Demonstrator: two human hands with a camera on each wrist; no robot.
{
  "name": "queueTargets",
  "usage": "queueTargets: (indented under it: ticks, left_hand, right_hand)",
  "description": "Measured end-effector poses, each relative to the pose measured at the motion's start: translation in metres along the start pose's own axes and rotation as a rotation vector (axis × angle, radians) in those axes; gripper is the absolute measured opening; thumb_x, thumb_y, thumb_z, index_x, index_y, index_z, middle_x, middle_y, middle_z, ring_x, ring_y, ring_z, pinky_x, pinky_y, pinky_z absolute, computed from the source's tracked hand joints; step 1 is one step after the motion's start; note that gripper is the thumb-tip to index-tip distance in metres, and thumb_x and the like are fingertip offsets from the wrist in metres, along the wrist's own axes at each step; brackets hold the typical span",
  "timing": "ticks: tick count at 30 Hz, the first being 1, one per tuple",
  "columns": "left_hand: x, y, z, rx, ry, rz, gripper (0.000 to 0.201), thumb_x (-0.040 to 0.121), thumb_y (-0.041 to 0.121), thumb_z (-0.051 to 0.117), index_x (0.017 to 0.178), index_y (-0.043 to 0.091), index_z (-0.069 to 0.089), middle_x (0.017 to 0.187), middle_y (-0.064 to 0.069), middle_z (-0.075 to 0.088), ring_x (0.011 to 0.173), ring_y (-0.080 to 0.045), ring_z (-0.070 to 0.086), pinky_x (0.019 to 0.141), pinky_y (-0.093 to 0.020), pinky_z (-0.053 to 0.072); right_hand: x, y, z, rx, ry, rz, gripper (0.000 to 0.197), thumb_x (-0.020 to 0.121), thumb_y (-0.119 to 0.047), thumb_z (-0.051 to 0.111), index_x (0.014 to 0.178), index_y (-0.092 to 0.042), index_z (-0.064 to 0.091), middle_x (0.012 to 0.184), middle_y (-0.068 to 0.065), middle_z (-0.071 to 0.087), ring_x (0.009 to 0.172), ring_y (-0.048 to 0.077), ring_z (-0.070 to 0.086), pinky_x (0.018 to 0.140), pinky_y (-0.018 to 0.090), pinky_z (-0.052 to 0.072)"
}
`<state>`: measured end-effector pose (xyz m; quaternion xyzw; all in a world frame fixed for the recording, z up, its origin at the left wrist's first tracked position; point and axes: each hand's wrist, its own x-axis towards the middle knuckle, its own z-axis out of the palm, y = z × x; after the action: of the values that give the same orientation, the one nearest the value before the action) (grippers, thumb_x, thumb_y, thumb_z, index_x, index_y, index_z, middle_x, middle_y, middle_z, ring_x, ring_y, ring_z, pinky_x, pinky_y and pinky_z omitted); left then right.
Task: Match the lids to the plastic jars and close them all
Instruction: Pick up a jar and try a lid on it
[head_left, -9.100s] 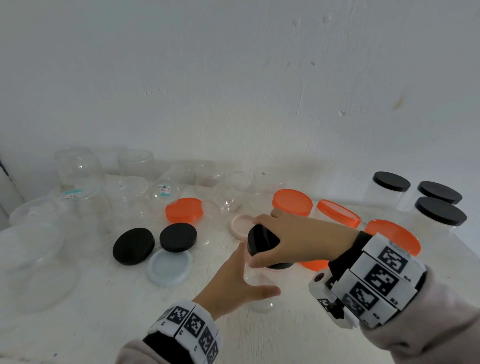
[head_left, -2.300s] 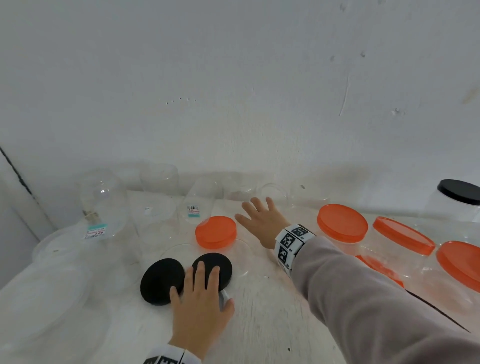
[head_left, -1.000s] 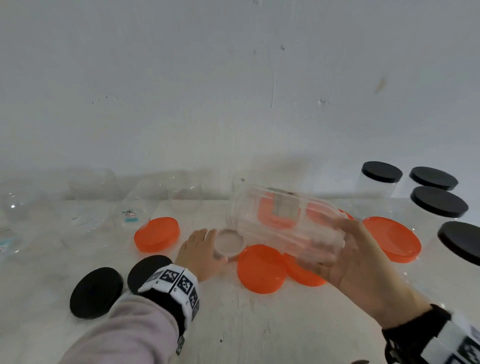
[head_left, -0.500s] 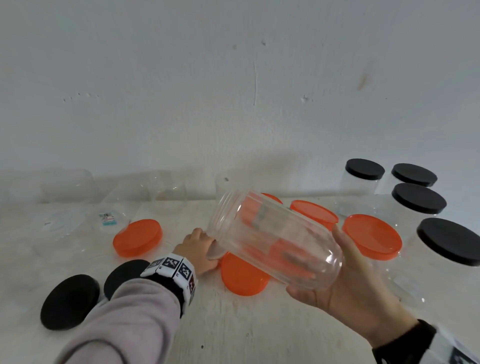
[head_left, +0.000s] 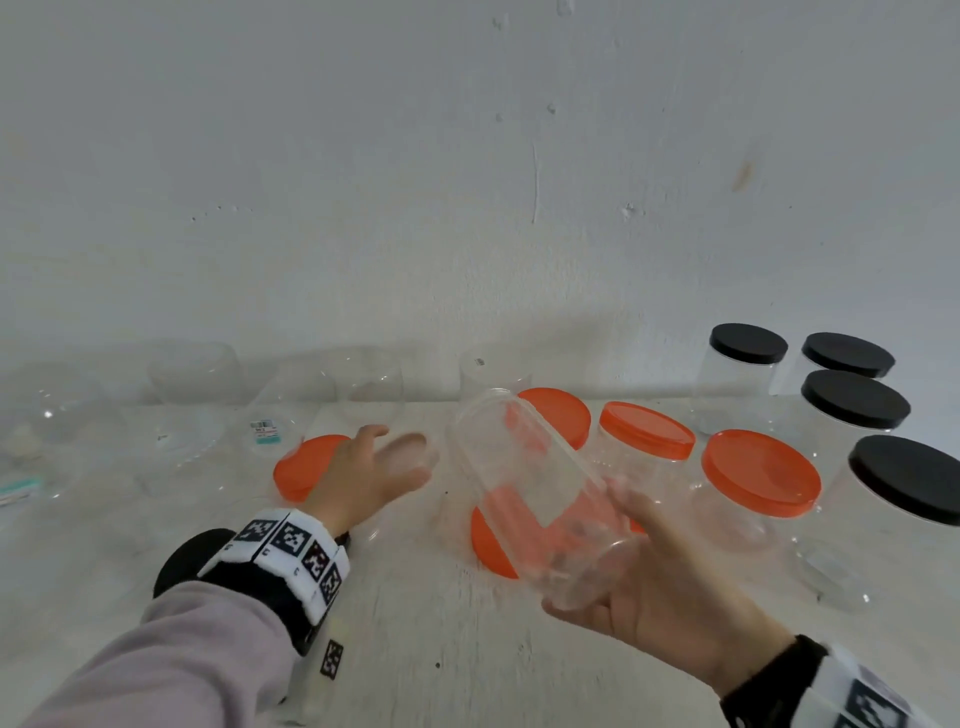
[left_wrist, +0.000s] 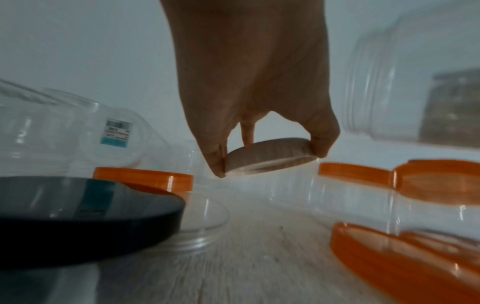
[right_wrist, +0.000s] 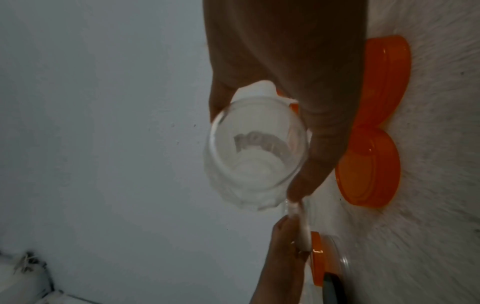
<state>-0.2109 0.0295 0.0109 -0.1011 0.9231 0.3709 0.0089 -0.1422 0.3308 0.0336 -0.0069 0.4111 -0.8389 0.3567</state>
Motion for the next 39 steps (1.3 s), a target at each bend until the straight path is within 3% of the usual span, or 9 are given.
queueTargets:
  ticks: [2,6,9,13,16,23,26,30,39]
  left_hand:
    - [-0.008,0.000,-0.014,-0.118,0.059,-0.026,0.088,0.070,0.062,0.071,0.141,0.024,0.034,0.126,0.001,0.052,0.107,-0.013,0.052,0.078,-0.016,0.039]
    - [-0.028,0.004,-0.037,-0.351,0.078,-0.083,0.101,0.047,0.087,0.059,0.133,0.040,0.035,0.113,0.011,0.055,0.103,-0.012,0.057,0.088,-0.032,0.044]
    - [-0.041,0.008,-0.049,-0.447,0.081,-0.070,0.098,0.044,0.087,0.060,0.126,0.038,0.039,0.108,0.008,0.058,0.096,-0.010,0.059,0.082,-0.029,0.045]
    - [-0.052,0.010,-0.060,-0.633,0.046,-0.069,0.090,0.053,0.075,0.074,0.124,0.028,0.047,0.114,0.000,0.056,0.105,-0.016,0.058,0.097,-0.035,0.047]
    - [-0.060,0.010,-0.066,-0.725,0.017,-0.039,0.081,0.050,0.070,0.075,0.115,0.028,0.050,0.122,-0.004,0.055,0.113,-0.018,0.056,0.101,-0.037,0.046]
    - [-0.076,0.013,-0.068,-0.626,-0.004,0.013,0.085,0.059,0.070,0.075,0.129,0.032,0.044,0.116,0.002,0.059,0.097,-0.012,0.065,0.090,-0.030,0.051]
    - [-0.084,0.015,-0.065,-0.602,-0.011,0.053,0.087,0.055,0.072,0.076,0.127,0.036,0.044,0.112,-0.002,0.064,0.090,-0.013,0.067,0.092,-0.034,0.052]
    - [-0.094,0.020,-0.059,-0.497,-0.011,0.100,0.083,0.051,0.074,0.070,0.123,0.045,0.042,0.115,0.011,0.060,0.106,-0.005,0.059,0.099,-0.034,0.047]
    - [-0.110,0.036,-0.049,-0.436,-0.061,0.190,0.082,0.057,0.067,0.073,0.128,0.047,0.037,0.120,0.019,0.050,0.106,0.006,0.052,0.079,-0.014,0.043]
  right_hand:
    - [0.002,0.005,0.005,-0.069,-0.112,0.020,0.061,0.068,-0.042,0.084,0.119,-0.012,0.069,0.114,0.016,0.067,0.105,0.032,0.064,0.091,0.052,0.051]
    - [0.010,0.017,0.016,-0.120,-0.156,0.069,0.044,0.071,-0.036,0.078,0.105,-0.008,0.072,0.098,0.011,0.068,0.097,0.030,0.065,0.087,0.048,0.051]
    - [0.020,0.026,0.025,-0.164,-0.077,0.073,0.058,0.069,-0.038,0.075,0.117,-0.006,0.065,0.107,0.016,0.064,0.099,0.032,0.061,0.087,0.045,0.051]
    - [0.032,0.037,0.041,-0.359,0.056,0.069,0.056,0.067,-0.032,0.071,0.115,-0.006,0.056,0.102,0.012,0.060,0.085,0.022,0.058,0.074,0.032,0.048]
    - [0.039,0.040,0.050,-0.588,0.057,0.049,0.060,0.065,-0.023,0.073,0.119,-0.010,0.052,0.109,0.005,0.058,0.094,0.017,0.059,0.076,0.028,0.052]
    - [0.057,0.049,0.049,-1.087,0.084,0.010,0.084,0.068,-0.016,0.085,0.134,-0.022,0.034,0.127,0.000,0.046,0.120,0.020,0.047,0.105,0.041,0.043]
    - [0.062,0.052,0.045,-1.282,0.071,-0.020,0.089,0.066,-0.023,0.086,0.132,-0.024,0.028,0.126,-0.003,0.039,0.118,0.015,0.042,0.106,0.037,0.042]
    - [0.063,0.052,0.040,-1.448,0.038,-0.100,0.106,0.066,-0.024,0.085,0.144,-0.020,0.013,0.130,-0.007,0.030,0.117,0.012,0.040,0.098,0.022,0.040]
    - [0.057,0.048,0.028,-1.375,0.026,-0.116,0.116,0.065,-0.020,0.089,0.148,-0.025,0.009,0.137,-0.009,0.041,0.124,0.012,0.044,0.102,0.023,0.039]
